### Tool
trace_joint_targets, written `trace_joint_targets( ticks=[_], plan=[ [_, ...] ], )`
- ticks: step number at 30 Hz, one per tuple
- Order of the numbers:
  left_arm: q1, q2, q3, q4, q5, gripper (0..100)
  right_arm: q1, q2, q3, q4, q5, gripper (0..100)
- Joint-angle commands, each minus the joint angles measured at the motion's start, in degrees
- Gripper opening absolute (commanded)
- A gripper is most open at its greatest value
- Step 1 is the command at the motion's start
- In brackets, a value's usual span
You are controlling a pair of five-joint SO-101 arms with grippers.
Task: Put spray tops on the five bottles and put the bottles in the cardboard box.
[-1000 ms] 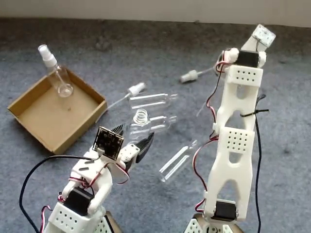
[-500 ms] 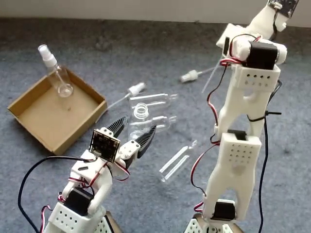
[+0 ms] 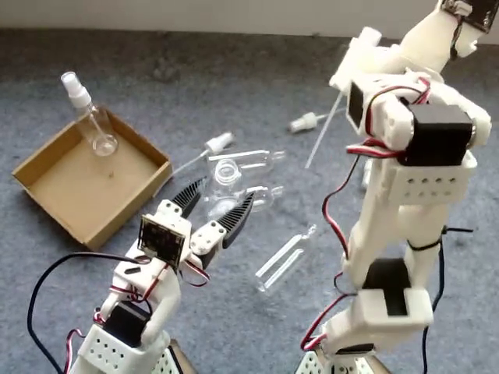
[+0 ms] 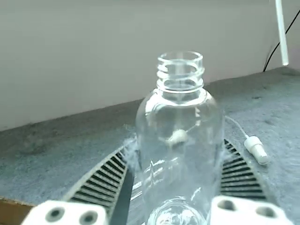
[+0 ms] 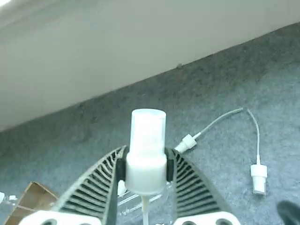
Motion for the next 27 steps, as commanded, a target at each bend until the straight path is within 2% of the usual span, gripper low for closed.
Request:
trace_joint_targets(
  ticks=[1, 5, 9, 14, 19, 23, 27],
  plan=[
    [7.3, -0.9, 1.2, -3.6, 0.4, 12, -0.5, -7.3, 1.3, 0.9, 0.8, 1.8],
    [16.2, -0.9, 1.2, -3.4, 0.4, 12, -0.3, -12.0, 1.7, 0.9, 0.8, 1.8],
    [21.3, -0.9, 1.2, -3.3, 0.4, 12, -0.6, -17.4, 1.9, 1.0, 0.9, 1.8],
    [24.2, -0.9, 1.2, -0.3, 0.4, 12, -0.6, -23.4, 5.2, 1.0, 1.0, 1.8],
    [26.4, -0.9, 1.2, 1.5, 0.4, 12, -0.7, -31.9, 19.5, 1.0, 5.5, 1.8],
    [26.9, -0.9, 1.2, 1.5, 0.4, 12, -0.7, -38.9, 29.1, -1.0, 6.2, 1.8],
    [26.9, -0.9, 1.2, 1.5, 0.4, 12, -5.0, -46.2, 38.3, -4.9, 6.2, 1.8]
  ],
)
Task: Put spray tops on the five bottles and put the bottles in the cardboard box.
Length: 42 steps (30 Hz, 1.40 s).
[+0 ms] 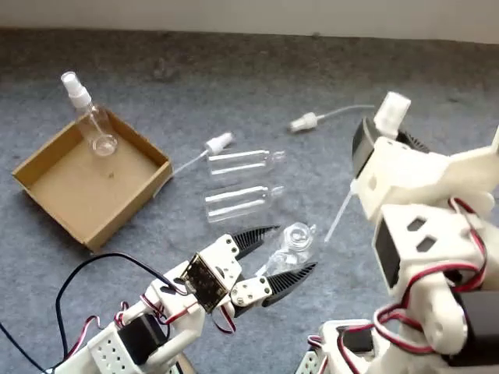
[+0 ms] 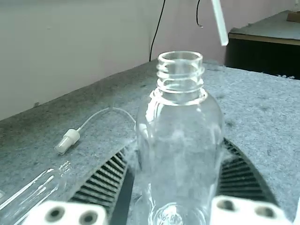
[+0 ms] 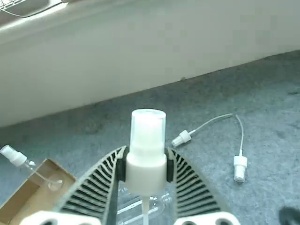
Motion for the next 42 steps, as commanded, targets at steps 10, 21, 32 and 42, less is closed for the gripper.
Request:
trace_joint_targets(
  ticks=[10, 21, 32, 42],
  plan=[
    [5.1, -0.9, 1.2, 5.7, 0.4, 12, -5.6, -21.7, 30.3, -19.8, 0.9, 1.8],
    [5.8, -0.9, 1.2, 5.9, 0.4, 12, -5.6, -30.1, 43.9, -24.1, 7.4, 1.8],
    [5.5, -0.9, 1.2, 5.6, 0.3, 12, -5.9, -39.2, 53.1, -23.6, 8.5, 1.9],
    [5.5, -0.9, 1.2, 5.5, 0.3, 12, -18.1, -53.8, 66.1, -23.6, 8.5, 2.2]
  ],
)
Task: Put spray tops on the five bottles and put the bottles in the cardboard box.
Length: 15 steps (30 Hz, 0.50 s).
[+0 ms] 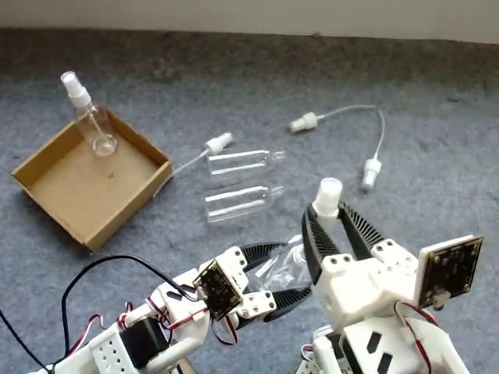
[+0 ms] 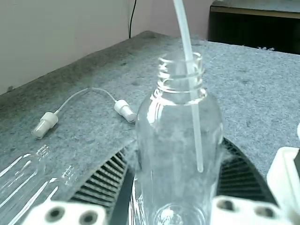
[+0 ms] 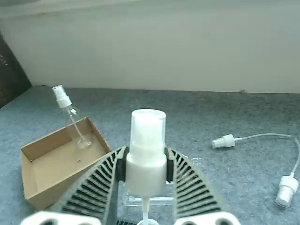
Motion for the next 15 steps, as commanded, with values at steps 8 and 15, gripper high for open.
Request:
trace_joint_targets(
  ticks=[8, 15],
  plan=[
    [0.7, -0.9, 1.2, -0.2, 0.3, 12, -1.6, -11.0, 10.7, -0.7, 1.1, 2.3],
    [-3.6, -0.9, 1.2, -0.2, 0.5, 12, -1.9, -12.5, 11.0, 6.3, 1.1, 2.4]
  ],
)
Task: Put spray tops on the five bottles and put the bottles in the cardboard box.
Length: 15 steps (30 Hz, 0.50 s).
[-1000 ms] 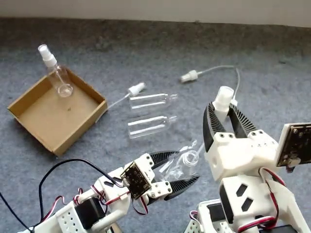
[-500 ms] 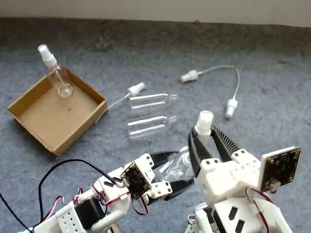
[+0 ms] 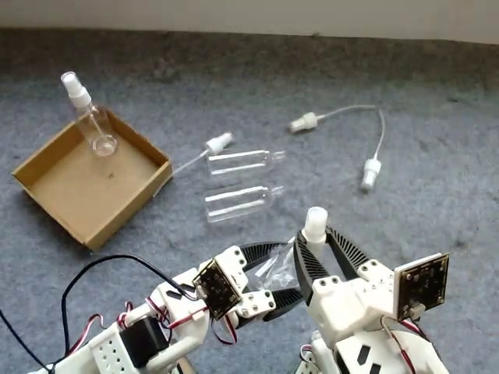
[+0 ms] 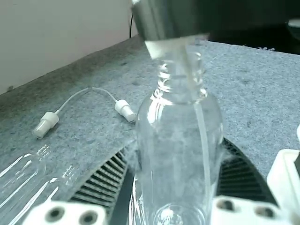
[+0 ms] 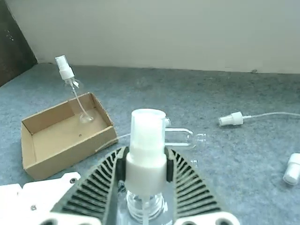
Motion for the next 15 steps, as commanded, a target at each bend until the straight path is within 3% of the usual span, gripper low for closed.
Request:
trace_joint_targets(
  ticks=[1, 15],
  plan=[
    [-2.5, -0.9, 1.2, -0.2, 0.5, 12, -0.6, -0.3, -0.3, 1.5, 0.6, 2.4],
    [-2.6, -0.9, 1.2, -0.2, 0.5, 12, -0.7, -0.4, -0.7, 5.7, 0.7, 2.5]
  ],
)
